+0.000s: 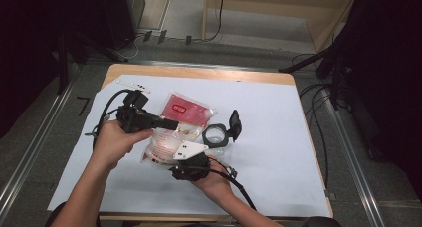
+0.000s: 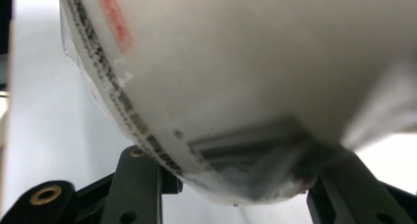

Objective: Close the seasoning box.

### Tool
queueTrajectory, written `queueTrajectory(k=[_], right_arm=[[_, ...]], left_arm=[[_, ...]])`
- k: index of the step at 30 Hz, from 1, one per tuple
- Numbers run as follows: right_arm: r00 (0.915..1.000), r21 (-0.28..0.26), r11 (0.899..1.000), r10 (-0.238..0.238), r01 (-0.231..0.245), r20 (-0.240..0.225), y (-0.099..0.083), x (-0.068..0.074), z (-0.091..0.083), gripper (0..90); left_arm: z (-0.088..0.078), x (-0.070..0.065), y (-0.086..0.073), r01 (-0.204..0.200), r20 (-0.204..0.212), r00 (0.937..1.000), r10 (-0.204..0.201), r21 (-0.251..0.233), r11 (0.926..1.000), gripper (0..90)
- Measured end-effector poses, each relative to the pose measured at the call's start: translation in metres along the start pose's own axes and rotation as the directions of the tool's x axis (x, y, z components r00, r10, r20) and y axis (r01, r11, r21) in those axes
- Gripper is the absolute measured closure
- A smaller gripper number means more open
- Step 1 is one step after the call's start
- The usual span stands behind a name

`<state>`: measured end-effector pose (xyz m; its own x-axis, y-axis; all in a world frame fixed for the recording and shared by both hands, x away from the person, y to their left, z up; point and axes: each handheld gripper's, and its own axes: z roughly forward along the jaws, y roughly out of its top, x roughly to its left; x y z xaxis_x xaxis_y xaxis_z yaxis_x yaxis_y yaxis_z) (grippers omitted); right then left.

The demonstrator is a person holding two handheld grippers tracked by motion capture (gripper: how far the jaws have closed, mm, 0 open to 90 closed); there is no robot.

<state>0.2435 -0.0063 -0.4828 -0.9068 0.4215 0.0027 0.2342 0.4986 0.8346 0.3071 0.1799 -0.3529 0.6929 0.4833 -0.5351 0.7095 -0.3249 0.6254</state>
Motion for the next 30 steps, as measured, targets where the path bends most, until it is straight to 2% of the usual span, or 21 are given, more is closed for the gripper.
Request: queueTrajectory(k=[4, 6, 8, 9, 11, 14, 15, 19, 22, 23, 24, 26, 30], right_arm=[[0.9971, 0.007, 0.998, 0.055, -0.055, -0.053, 0.002, 0.0, -0.001, 55.0], [0.9957, 0.004, 0.998, 0.061, -0.061, -0.069, 0.002, -0.001, -0.002, 55.1], [0.9932, 0.001, 0.997, 0.077, -0.077, -0.087, 0.003, -0.002, -0.004, 55.1], [0.9929, -0.004, 0.997, 0.077, -0.077, -0.091, 0.003, -0.003, -0.005, 55.2], [0.9897, -0.008, 0.995, 0.094, -0.096, -0.108, 0.005, -0.003, -0.008, 55.2], [0.9908, -0.013, 0.996, 0.083, -0.085, -0.106, 0.006, -0.002, -0.01, 55.2], [0.9907, -0.015, 0.996, 0.083, -0.085, -0.108, 0.007, -0.002, -0.01, 55.1], [0.9859, -0.014, 0.994, 0.106, -0.109, -0.129, 0.009, -0.001, -0.013, 55.2], [0.9808, -0.02, 0.992, 0.122, -0.127, -0.152, 0.011, -0.001, -0.014, 55.1], [0.9796, -0.019, 0.991, 0.127, -0.132, -0.155, 0.011, 0.0, -0.015, 55.1], [0.9804, -0.017, 0.991, 0.125, -0.129, -0.152, 0.012, 0.0, -0.015, 55.1], [0.9837, -0.026, 0.994, 0.105, -0.11, -0.146, 0.013, 0.001, -0.016, 56.0], [0.9846, -0.02, 0.996, 0.084, -0.089, -0.153, 0.015, 0.007, -0.016, 57.0]], left_arm=[[0.004, -0.002, 0.001, -0.031, -0.036, 0.9989, 0.031, 0.016, 0.9994, 86.6], [0.006, -0.003, 0.001, -0.051, -0.038, 0.998, 0.051, 0.015, 0.9986, 86.2], [0.007, -0.005, 0.001, -0.087, -0.049, 0.995, 0.087, 0.008, 0.9962, 85.4], [0.007, -0.006, 0.001, -0.119, -0.061, 0.991, 0.119, 0.008, 0.9929, 85.2], [0.007, -0.007, 0.002, -0.158, -0.064, 0.9855, 0.157, 0.001, 0.9875, 84.7], [0.008, -0.008, 0.002, -0.18, -0.044, 0.9827, 0.18, -0.004, 0.9836, 84.4], [0.009, -0.008, 0.002, -0.2, -0.043, 0.979, 0.199, -0.016, 0.9797, 84.3], [0.013, -0.01, 0.002, -0.235, -0.039, 0.9715, 0.234, -0.024, 0.9718, 83.1], [0.016, -0.009, 0.002, -0.233, -0.025, 0.9724, 0.232, -0.028, 0.9721, 82.2], [0.018, -0.008, 0.002, -0.213, -0.011, 0.977, 0.213, -0.029, 0.9766, 81.6], [0.02, -0.007, 0.002, -0.185, 0.005, 0.9827, 0.185, -0.027, 0.9824, 80.6], [0.025, -0.006, 0.002, -0.178, 0.008, 0.9839, 0.178, -0.016, 0.9839, 80.1], [0.03, -0.006, 0.003, -0.141, 0.032, 0.9895, 0.141, 0.0, 0.99, 80.0]])
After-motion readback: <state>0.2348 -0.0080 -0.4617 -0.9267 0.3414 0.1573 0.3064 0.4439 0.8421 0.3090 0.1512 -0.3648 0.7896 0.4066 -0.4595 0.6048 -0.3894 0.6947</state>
